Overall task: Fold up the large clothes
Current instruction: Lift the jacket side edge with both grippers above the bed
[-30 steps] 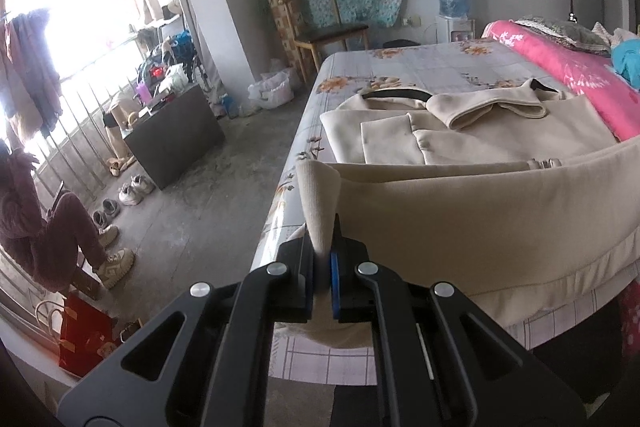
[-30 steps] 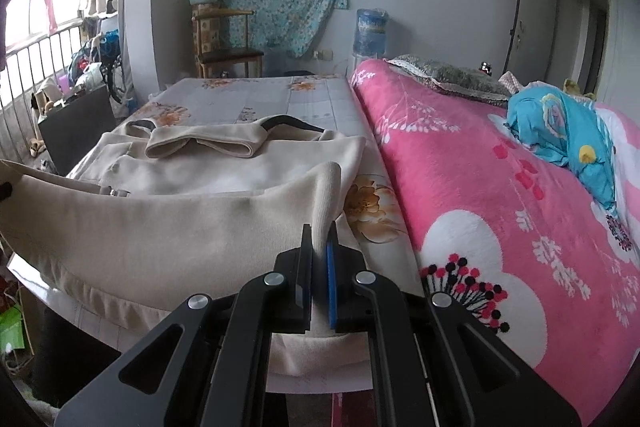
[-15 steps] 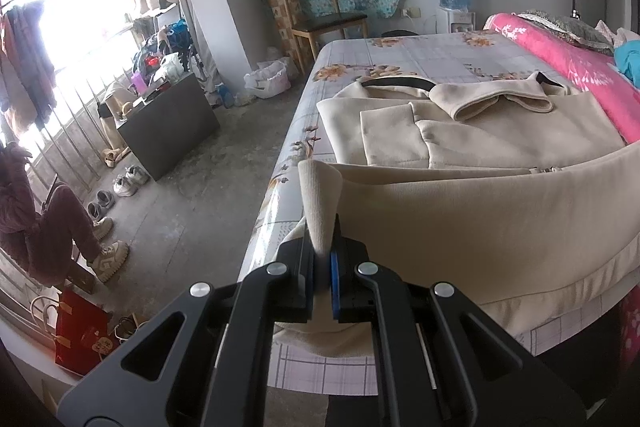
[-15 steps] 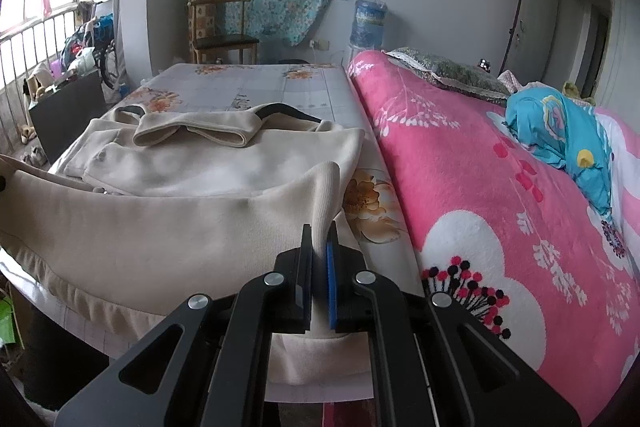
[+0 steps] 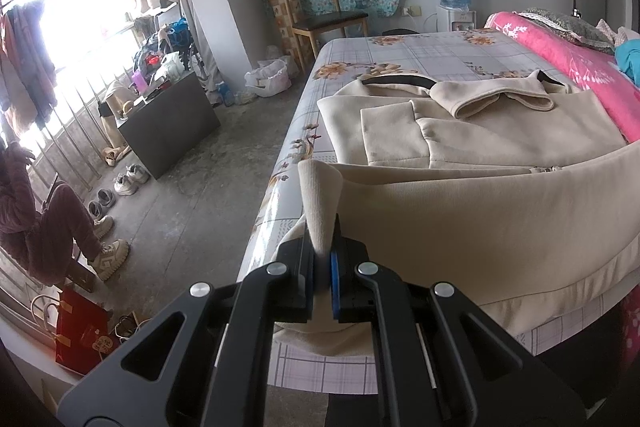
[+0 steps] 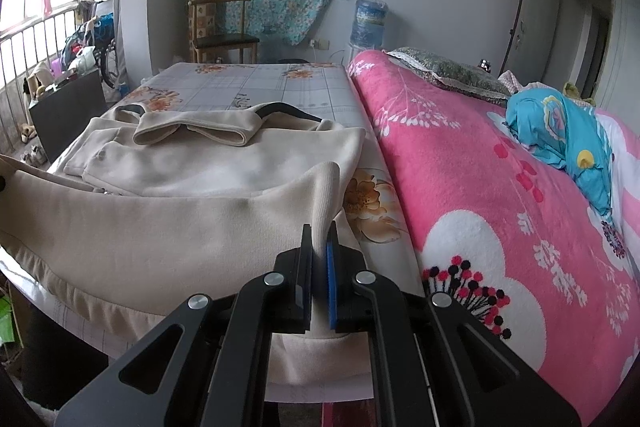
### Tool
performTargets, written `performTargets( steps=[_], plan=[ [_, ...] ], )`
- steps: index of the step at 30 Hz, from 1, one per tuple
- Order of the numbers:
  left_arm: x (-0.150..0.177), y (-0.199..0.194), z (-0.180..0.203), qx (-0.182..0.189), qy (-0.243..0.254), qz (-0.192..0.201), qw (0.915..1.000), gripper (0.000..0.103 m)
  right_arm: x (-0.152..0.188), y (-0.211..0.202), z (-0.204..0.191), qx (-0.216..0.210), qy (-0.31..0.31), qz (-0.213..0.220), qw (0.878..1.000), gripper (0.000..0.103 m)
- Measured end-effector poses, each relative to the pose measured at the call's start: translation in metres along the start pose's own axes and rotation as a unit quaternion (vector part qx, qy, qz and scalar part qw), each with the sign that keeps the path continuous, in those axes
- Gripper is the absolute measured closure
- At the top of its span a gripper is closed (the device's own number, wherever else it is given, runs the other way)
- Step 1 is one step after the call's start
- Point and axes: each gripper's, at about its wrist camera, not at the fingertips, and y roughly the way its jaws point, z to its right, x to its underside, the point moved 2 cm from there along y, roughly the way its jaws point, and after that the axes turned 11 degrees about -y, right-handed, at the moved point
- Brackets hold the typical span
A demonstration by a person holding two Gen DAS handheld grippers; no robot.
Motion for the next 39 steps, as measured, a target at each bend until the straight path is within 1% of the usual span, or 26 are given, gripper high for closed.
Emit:
performTargets(
  steps=[21, 24, 25, 28, 30, 32, 34, 36, 37, 39],
  plan=[
    [0.000, -0.001, 0.000, 0.002, 0.000, 0.004, 1.0000, 0.097, 0.000, 0.000, 0.000, 0.000, -0.001, -0.001, 1.000, 0.097],
    [-0.001, -0.013, -0.006, 0.024, -0.014, 0.028, 0.9992, 0.097, -0.001, -0.001, 0.000, 0.001, 0.000, 0.001, 1.000, 0.097],
    [-0.004, -0.021, -0.011, 0.039, -0.023, 0.041, 0.9982, 0.097, -0.001, -0.002, 0.000, 0.001, 0.000, 0.003, 1.000, 0.097],
    [-0.016, -0.039, -0.021, 0.069, -0.041, 0.066, 0.9946, 0.097, -0.006, -0.010, 0.002, 0.003, 0.005, 0.019, 1.000, 0.097],
    [-0.026, -0.046, -0.024, 0.082, -0.046, 0.077, 0.9926, 0.097, -0.012, -0.016, 0.005, 0.008, 0.007, 0.032, 0.999, 0.097],
    [-0.042, -0.052, -0.027, 0.098, -0.052, 0.088, 0.9899, 0.097, -0.021, -0.022, 0.009, 0.012, 0.011, 0.047, 0.999, 0.097],
    [-0.060, -0.054, -0.029, 0.112, -0.056, 0.097, 0.9874, 0.097, -0.034, -0.025, 0.015, 0.013, 0.016, 0.063, 0.998, 0.097],
    [-0.079, -0.051, -0.029, 0.121, -0.056, 0.105, 0.9854, 0.097, -0.054, -0.024, 0.024, 0.012, 0.020, 0.080, 0.996, 0.097],
    [-0.094, -0.045, -0.029, 0.124, -0.056, 0.109, 0.9846, 0.097, -0.062, -0.022, 0.026, 0.012, 0.019, 0.086, 0.996, 0.097],
    [-0.115, -0.033, -0.026, 0.126, -0.054, 0.110, 0.9844, 0.097, -0.086, -0.011, 0.032, 0.013, 0.012, 0.098, 0.995, 0.097]
  ],
)
